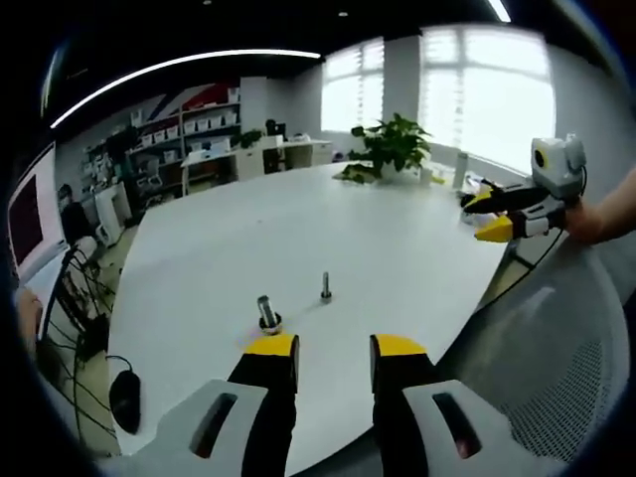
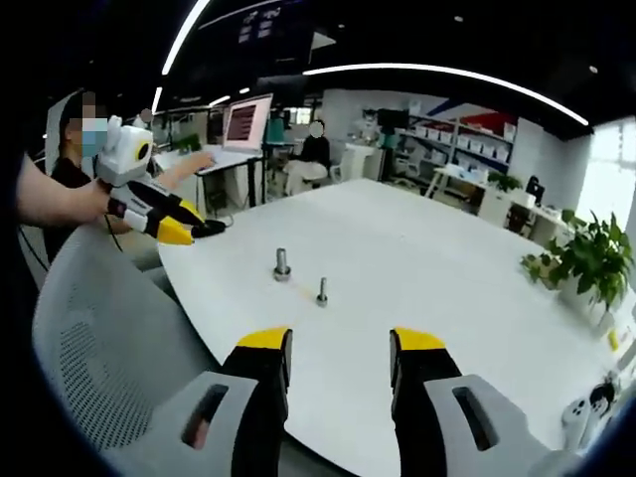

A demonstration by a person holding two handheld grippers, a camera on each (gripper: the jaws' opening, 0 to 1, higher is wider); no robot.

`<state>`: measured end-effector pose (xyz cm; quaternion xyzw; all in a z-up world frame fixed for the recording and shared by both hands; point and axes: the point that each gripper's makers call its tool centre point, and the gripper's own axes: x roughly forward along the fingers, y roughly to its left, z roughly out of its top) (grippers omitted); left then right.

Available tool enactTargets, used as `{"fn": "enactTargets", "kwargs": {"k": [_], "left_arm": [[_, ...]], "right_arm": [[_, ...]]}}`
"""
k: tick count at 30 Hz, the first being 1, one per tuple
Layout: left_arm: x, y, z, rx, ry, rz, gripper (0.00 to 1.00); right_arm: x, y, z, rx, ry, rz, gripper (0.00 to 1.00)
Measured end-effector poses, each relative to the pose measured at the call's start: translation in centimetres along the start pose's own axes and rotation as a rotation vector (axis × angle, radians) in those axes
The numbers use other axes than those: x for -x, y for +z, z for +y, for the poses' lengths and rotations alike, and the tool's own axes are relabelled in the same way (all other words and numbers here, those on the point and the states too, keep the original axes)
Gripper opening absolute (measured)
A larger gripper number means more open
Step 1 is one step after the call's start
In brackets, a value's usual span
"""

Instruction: Place the washer onto the threaded stud by aligning its center hole with the stud, sliding it down to the base, and recovering from edge contact or off-axis alignment until the washer reaches the visible bottom stop.

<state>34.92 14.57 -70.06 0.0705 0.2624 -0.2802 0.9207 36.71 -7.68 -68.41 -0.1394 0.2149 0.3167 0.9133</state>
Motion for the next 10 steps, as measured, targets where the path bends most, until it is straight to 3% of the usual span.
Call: {"fn": "enactTargets", "kwargs": {"k": [10], "left_arm": [[0.33, 0.84, 0.23, -0.015, 0.000, -0.036, 0.25]], "right_arm": [[-0.62, -0.77, 0.67, -0.005, 0.031, 0.050, 0.41]]}}
